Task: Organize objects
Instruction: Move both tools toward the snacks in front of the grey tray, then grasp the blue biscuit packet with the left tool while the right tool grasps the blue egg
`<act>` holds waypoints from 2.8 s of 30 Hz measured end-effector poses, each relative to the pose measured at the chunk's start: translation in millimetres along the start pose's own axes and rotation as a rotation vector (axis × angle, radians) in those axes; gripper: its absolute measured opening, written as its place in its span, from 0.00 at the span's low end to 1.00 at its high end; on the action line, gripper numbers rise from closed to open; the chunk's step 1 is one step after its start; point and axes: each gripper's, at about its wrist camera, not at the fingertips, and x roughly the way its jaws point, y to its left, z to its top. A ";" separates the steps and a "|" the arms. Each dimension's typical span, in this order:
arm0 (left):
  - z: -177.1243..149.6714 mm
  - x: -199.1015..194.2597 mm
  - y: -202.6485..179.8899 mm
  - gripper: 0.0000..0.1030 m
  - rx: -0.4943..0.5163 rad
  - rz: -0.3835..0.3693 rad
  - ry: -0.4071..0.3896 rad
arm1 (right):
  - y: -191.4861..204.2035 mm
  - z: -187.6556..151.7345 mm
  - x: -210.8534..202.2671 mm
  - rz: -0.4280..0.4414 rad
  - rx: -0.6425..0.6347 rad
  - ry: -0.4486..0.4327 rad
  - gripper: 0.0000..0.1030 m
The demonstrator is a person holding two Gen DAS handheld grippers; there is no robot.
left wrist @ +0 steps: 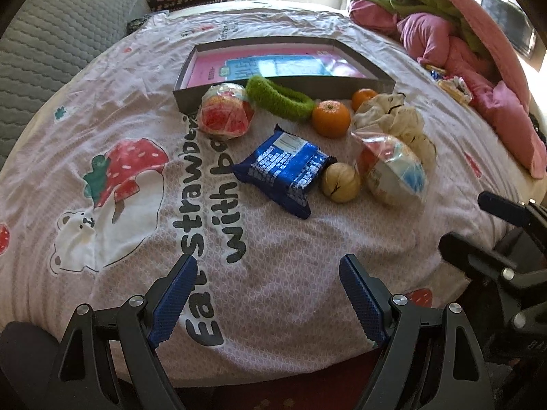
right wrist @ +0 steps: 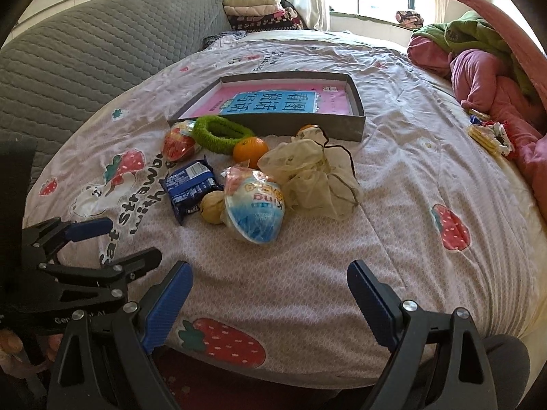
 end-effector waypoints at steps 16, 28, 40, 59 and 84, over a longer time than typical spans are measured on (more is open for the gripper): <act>8.0 11.7 6.8 0.83 -0.001 -0.037 -0.017 | -12.7 3.8 6.7 -0.001 0.045 -0.039 0.83; 23.3 27.4 11.7 0.83 -0.016 -0.027 -0.027 | -29.7 10.9 17.2 -0.055 0.065 -0.044 0.83; 32.8 42.2 12.9 0.83 -0.016 -0.031 -0.044 | -53.0 20.7 25.7 -0.089 0.105 -0.057 0.83; 40.7 57.0 12.1 0.83 0.002 -0.019 -0.049 | -12.3 14.3 29.8 0.036 0.027 -0.026 0.72; 69.0 78.6 7.2 0.83 0.038 -0.067 -0.045 | 3.5 23.4 65.3 0.083 -0.007 -0.017 0.53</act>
